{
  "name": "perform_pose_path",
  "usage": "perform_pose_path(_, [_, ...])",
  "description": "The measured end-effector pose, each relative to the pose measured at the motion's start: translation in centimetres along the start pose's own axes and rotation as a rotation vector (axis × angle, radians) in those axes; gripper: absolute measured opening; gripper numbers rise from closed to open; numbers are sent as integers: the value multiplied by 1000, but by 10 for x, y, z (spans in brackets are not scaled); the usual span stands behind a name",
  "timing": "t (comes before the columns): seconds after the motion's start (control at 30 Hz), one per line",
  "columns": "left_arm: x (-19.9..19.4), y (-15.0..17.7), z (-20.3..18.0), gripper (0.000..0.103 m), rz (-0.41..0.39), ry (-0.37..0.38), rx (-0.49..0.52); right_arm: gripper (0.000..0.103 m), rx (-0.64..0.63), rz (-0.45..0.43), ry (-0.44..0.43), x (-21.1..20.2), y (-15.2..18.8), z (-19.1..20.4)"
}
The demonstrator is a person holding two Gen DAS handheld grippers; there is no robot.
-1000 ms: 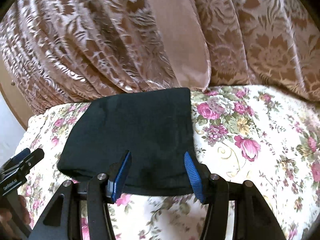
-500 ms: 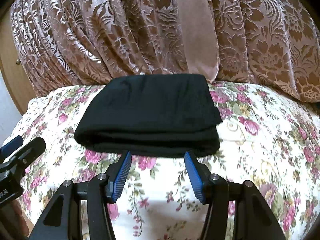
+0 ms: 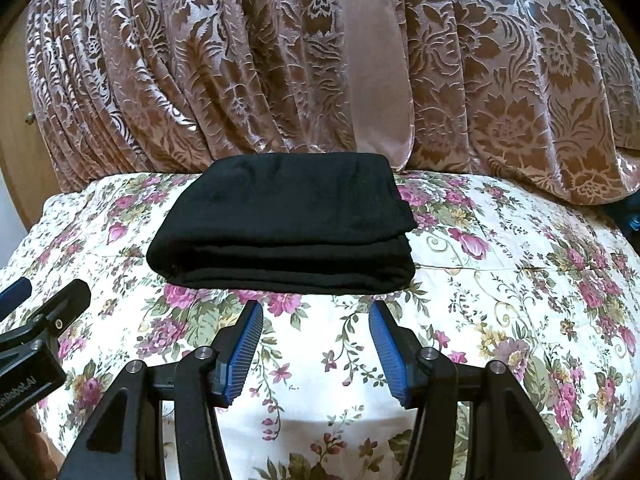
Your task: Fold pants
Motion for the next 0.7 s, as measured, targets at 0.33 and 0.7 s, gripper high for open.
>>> perform_pose_path(0.33, [-6, 5, -5, 103, 16, 12, -3, 57, -8, 4, -7, -4, 12, 2])
perform_pose_path(0.7, [-13, 5, -10, 103, 17, 28, -1, 57, -7, 8, -15, -8, 13, 3])
Point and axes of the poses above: each gripper's, at about its wrist camera, not at the fingertips, and x roughly the way its jaws point, z to its left, y to its underside, the point moved 7 cm from there along x, roughly the way its jaws point, and after that the axes turned 1 degree about x, right-handed, at the moved point
